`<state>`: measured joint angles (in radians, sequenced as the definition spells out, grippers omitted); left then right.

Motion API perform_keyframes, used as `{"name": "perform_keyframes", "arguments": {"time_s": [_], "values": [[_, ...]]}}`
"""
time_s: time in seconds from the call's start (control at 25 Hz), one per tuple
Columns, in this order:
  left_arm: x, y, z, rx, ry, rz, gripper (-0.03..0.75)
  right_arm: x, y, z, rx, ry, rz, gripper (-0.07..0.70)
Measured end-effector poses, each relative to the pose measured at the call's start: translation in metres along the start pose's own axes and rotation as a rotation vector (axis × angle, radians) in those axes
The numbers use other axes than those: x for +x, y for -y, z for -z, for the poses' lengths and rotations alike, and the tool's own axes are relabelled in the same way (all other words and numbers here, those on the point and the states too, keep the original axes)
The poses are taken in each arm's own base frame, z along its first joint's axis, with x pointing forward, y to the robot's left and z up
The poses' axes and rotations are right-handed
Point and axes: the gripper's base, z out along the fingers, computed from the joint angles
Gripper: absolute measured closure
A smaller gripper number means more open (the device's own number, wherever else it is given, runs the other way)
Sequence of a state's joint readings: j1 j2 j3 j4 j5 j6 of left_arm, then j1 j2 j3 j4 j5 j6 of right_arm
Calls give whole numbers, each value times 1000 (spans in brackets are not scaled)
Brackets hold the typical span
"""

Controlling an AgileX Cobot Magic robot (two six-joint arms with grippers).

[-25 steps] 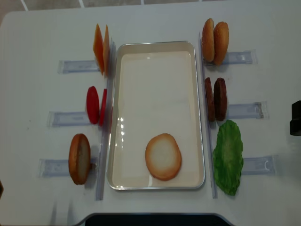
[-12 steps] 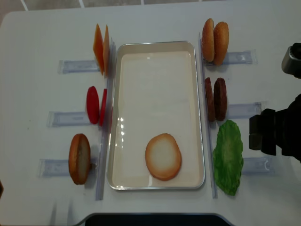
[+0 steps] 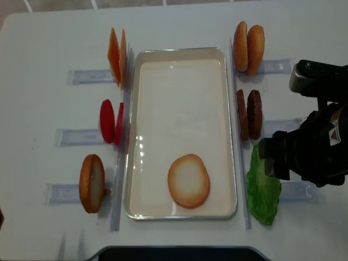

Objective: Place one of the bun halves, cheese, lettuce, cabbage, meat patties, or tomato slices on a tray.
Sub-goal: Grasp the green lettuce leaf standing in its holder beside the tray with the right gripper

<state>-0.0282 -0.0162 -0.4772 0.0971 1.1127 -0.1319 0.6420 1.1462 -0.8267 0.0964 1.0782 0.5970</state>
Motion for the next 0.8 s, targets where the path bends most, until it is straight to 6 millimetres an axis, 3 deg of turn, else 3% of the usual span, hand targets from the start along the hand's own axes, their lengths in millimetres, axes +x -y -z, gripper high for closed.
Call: {"name": "perform_keyframes", "arguments": {"time_s": [0.32,0.8], "values": [[0,0,0,0,0,0,370,-10,-5,-21,39,-48,37,141],[0,0,0,0,0,0,370,-14,-7,-33,54,-70,65,373]]}}
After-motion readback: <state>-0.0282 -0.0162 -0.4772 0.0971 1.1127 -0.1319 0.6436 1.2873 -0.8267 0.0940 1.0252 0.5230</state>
